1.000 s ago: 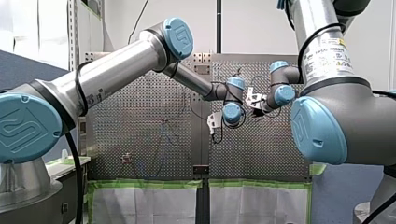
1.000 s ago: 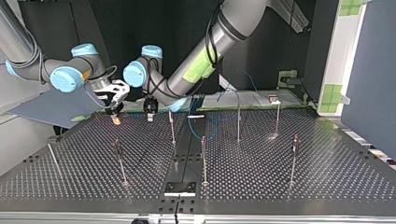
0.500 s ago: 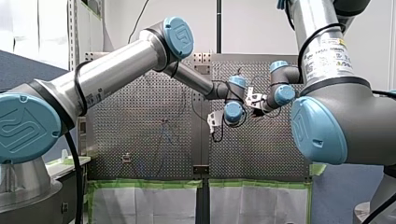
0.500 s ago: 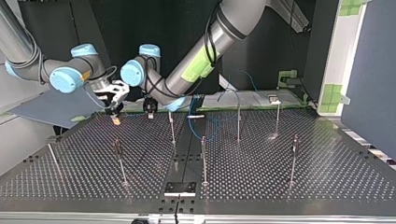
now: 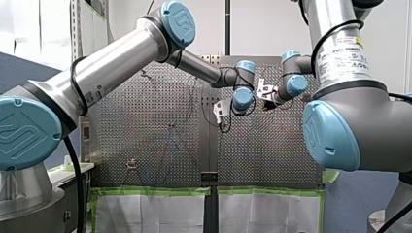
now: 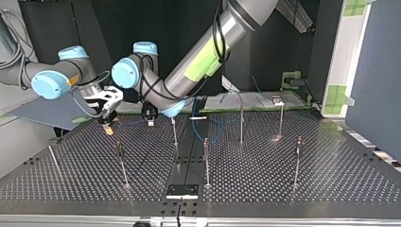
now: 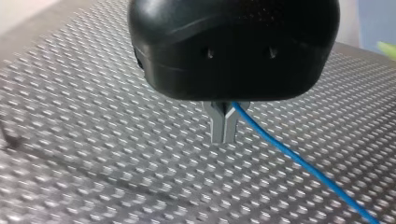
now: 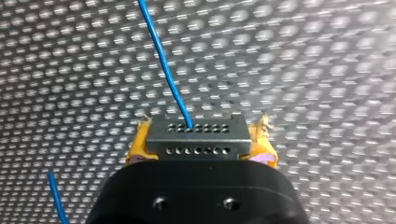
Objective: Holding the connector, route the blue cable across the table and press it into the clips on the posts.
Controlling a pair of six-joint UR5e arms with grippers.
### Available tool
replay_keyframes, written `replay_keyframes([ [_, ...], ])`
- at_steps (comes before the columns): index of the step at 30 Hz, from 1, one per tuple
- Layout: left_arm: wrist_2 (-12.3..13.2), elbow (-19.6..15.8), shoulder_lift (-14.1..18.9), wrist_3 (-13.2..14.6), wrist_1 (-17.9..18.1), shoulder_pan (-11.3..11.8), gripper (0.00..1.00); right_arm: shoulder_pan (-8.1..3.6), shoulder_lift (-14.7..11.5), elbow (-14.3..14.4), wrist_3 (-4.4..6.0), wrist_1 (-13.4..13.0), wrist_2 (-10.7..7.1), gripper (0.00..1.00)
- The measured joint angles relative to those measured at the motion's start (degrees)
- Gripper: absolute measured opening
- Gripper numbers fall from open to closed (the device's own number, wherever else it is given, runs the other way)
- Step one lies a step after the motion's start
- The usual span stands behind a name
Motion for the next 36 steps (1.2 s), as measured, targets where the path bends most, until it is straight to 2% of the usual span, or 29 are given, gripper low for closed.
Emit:
replay_keyframes([
  [6,-0.4,0.0,3.1,0.5,-1.2,-0.2,0.0,-0.27,-3.1,-1.7,0.96,2.3,-0.98,0.0],
  [15,-1.2,0.0,7.8,1.0,-2.6,-0.5,0.0,-0.34,-7.3,-3.1,1.33,5.3,-1.76,0.0],
  [19,-1.2,0.0,9.7,1.1,-3.0,-0.9,0.0,-0.34,-7.8,-3.4,1.51,6.1,-2.44,0.0],
  [25,-1.0,0.0,10.3,1.2,-2.8,-1.2,0.0,-0.35,-7.9,-3.5,1.85,6.5,-3.28,0.0],
  [30,0.6,-0.8,10.3,2.2,-0.9,-0.8,0.0,-0.67,-7.9,-4.2,2.25,6.5,-5.02,0.0],
  [36,2.2,-1.6,10.3,2.7,1.7,-0.4,0.0,-1.07,-7.9,-6.1,3.12,6.7,-6.27,0.0],
])
